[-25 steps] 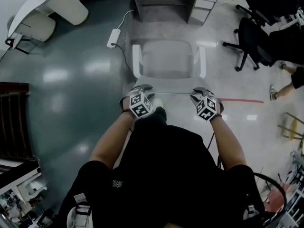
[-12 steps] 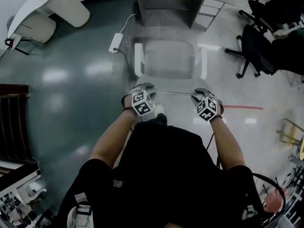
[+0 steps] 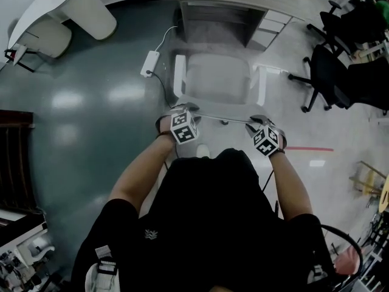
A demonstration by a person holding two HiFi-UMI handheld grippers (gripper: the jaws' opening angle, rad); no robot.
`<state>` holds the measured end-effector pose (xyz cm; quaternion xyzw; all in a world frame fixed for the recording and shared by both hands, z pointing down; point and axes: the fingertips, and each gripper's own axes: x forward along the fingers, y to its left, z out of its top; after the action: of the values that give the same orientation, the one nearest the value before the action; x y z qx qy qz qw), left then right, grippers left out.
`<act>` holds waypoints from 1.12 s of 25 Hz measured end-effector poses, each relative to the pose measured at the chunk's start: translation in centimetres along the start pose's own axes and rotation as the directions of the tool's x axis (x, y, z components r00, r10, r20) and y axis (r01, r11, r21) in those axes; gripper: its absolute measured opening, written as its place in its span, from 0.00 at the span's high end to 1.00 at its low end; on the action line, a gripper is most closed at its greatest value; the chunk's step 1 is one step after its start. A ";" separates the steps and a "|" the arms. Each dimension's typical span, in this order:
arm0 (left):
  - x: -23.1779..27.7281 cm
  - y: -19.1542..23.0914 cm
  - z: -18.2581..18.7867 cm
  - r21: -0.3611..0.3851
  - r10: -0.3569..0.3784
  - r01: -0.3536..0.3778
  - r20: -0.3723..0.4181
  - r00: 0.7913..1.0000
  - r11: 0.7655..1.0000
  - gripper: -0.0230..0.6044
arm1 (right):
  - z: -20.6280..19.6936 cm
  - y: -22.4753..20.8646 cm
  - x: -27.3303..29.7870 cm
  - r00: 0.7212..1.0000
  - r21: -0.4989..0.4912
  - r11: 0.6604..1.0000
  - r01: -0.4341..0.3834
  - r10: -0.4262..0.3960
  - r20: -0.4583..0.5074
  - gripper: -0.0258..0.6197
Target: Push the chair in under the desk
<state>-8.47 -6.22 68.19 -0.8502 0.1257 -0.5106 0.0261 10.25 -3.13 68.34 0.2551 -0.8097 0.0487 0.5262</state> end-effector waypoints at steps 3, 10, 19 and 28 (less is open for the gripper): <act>0.5 1.9 -0.3 0.000 0.015 -0.015 -0.007 1.000 1.000 0.73 | 0.9 -1.2 1.0 1.000 0.007 1.000 0.005 -0.005 0.006 0.76; 1.6 6.7 -0.3 0.001 0.037 -0.037 -0.029 0.999 0.999 0.73 | 2.9 -4.7 2.6 1.000 0.007 1.000 0.000 -0.001 0.011 0.77; 2.7 11.7 0.0 -0.007 -0.004 0.003 -0.058 0.998 1.000 0.72 | 4.9 -8.8 4.1 0.998 0.007 0.999 -0.038 0.038 0.044 0.77; 4.7 17.3 1.2 -0.024 0.018 -0.020 -0.064 0.998 1.000 0.71 | 6.2 -14.5 6.2 0.997 -0.002 0.998 -0.056 0.056 0.059 0.77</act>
<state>-8.50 -24.15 68.72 -0.8324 0.1407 -0.5357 0.0165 9.92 -20.01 68.28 0.2338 -0.8316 0.0557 0.5007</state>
